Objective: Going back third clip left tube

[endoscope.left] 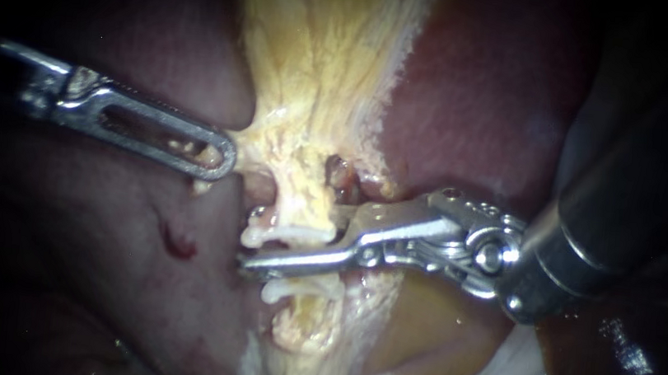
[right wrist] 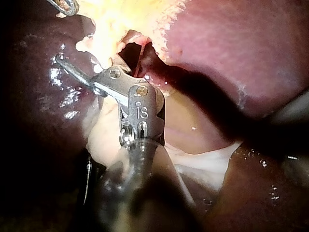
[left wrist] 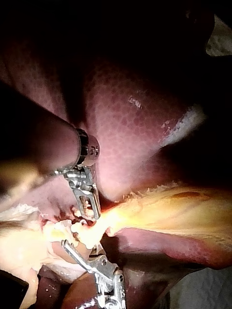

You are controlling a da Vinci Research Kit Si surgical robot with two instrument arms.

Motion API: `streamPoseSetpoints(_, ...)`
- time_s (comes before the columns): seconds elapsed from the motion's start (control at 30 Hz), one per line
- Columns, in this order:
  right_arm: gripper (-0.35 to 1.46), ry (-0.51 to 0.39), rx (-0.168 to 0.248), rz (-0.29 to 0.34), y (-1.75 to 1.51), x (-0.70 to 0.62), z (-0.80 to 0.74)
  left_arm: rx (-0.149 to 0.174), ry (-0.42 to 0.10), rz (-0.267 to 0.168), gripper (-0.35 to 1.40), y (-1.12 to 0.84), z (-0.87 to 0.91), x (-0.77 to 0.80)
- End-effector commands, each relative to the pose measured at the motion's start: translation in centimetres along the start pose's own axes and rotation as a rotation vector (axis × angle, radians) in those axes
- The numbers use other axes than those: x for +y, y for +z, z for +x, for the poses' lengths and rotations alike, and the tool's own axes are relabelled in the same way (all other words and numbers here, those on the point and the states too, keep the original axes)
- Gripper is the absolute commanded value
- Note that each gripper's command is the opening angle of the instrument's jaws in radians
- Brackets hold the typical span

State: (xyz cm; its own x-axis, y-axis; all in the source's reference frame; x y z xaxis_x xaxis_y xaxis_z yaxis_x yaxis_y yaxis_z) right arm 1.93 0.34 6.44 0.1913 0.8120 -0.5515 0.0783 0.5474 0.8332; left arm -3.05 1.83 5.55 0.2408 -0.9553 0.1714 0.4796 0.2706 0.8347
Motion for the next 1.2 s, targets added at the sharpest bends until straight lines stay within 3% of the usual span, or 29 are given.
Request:
streamPoseSetpoints(0.03, 0.5, -0.033, -0.001, -0.005, 0.01, 0.01, -0.02, 0.0, 0.0, 0.0, -0.35, 0.0, 0.0, 0.0)
streamPoseSetpoints(0.2, 0.5, -0.155, -0.001, -0.045, 0.01, 0.1, -0.14, 0.0, 0.0, 0.0, -0.35, 0.0, 0.0, -0.01)
streamPoseSetpoints(0.43, 0.5, -0.228, -0.005, -0.067, -0.18, 0.19, -0.22, 0.0, 0.0, 0.0, -0.35, -0.01, 0.01, -0.02)
streamPoseSetpoints(0.77, 0.5, -0.312, -0.048, -0.05, -0.76, 0.05, -0.27, 0.0, -0.001, 0.0, -0.35, -0.01, 0.01, -0.02)
streamPoseSetpoints(1.0, 0.5, -0.387, -0.077, -0.07, -1.31, -0.05, -0.19, 0.0, -0.001, 0.0, -0.35, -0.01, 0.0, -0.02)
streamPoseSetpoints(1.2, 0.5, -0.426, -0.087, -0.074, -1.58, -0.1, -0.12, 0.0, -0.001, 0.0, -0.35, 0.0, 0.0, -0.02)
